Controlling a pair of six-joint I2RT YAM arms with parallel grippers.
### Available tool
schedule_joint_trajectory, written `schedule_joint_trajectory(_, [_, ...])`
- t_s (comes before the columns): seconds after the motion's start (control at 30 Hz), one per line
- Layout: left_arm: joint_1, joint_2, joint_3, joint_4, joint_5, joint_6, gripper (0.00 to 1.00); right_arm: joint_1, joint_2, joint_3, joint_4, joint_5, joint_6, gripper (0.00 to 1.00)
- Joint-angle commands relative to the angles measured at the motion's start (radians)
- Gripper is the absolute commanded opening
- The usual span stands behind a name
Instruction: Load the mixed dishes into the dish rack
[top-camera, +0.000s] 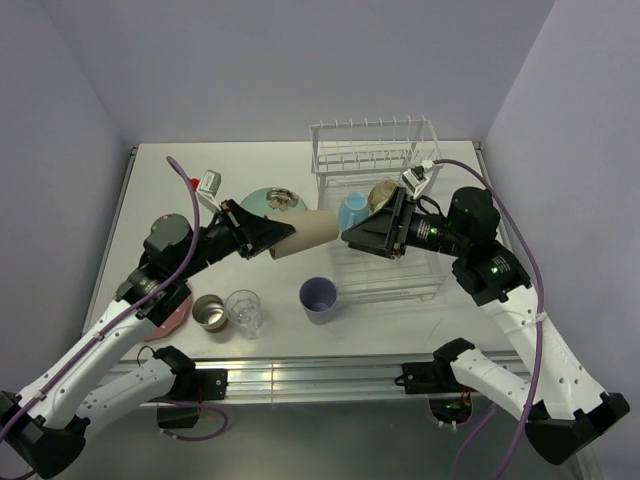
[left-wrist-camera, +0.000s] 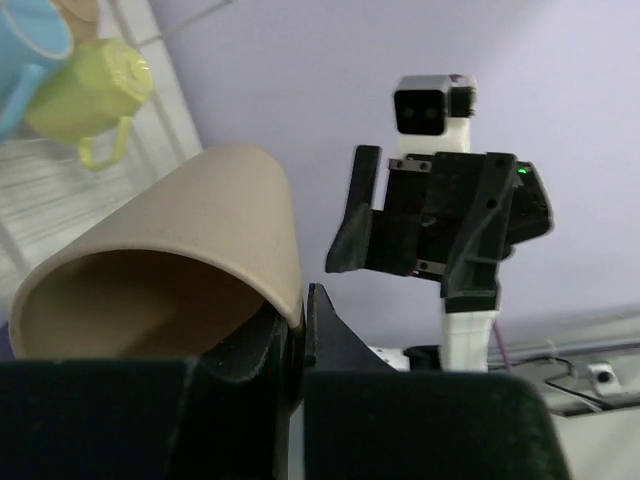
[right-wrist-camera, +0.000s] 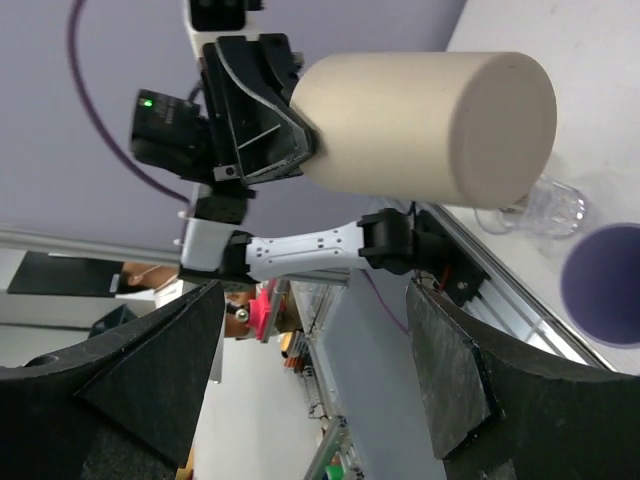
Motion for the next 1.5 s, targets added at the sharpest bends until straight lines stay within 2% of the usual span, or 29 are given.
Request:
schedule_joint_trajectory(0.0, [0.0, -0.049, -0.027, 0.368, 0.083, -0.143, 0.0, -0.006, 0.001, 0.014, 0.144, -0.055, 0.064, 0.8])
schedule_joint_trajectory(0.23, [-0.004, -0.037, -0.037, 0.462, 0.097, -0.218, 0.0, -0.006, -0.016, -0.02, 0.12, -0.048, 0.049, 0.81])
schedule_joint_trajectory(0.53, [-0.009, -0.019, -0.044, 0.524, 0.115, -0.258, 0.0, -0.006, -0.011, -0.014, 0.232, -0.058, 0.106, 0.81])
schedule_joint_trajectory(0.93, [-0.043, 0.015, -0.095, 0.582, 0.151, -0.313, 0.0, -0.005, 0.071, 0.039, 0.358, -0.077, 0.159, 0.81])
schedule_joint_trajectory(1.17, [-0.075, 0.036, -0.093, 0.588, 0.145, -0.307, 0.0, 0.003, 0.099, 0.056, 0.42, -0.094, 0.204, 0.78])
schedule_joint_trajectory(1.23, [-0.075, 0.036, -0.095, 0.59, 0.143, -0.307, 0.0, 0.012, 0.098, 0.045, 0.436, -0.103, 0.213, 0.72])
schedule_joint_trajectory(1.3, [-0.075, 0.043, -0.09, 0.591, 0.149, -0.306, 0.0, 0.018, 0.096, 0.03, 0.461, -0.112, 0.233, 0.57])
schedule_joint_trajectory(1.33, [-0.075, 0.05, -0.087, 0.588, 0.155, -0.307, 0.0, 0.02, 0.087, 0.029, 0.459, -0.112, 0.233, 0.44])
schedule_joint_trajectory(1.37, [-0.076, 0.053, -0.086, 0.582, 0.155, -0.309, 0.0, 0.024, 0.084, 0.028, 0.438, -0.111, 0.224, 0.11])
schedule_joint_trajectory(1.4, [-0.075, 0.058, -0.084, 0.573, 0.157, -0.312, 0.0, 0.023, 0.079, 0.028, 0.433, -0.112, 0.222, 0.0])
schedule_joint_trajectory(1.47, [-0.073, 0.067, -0.07, 0.515, 0.161, -0.294, 0.12, 0.023, 0.062, 0.029, 0.392, -0.106, 0.206, 0.0])
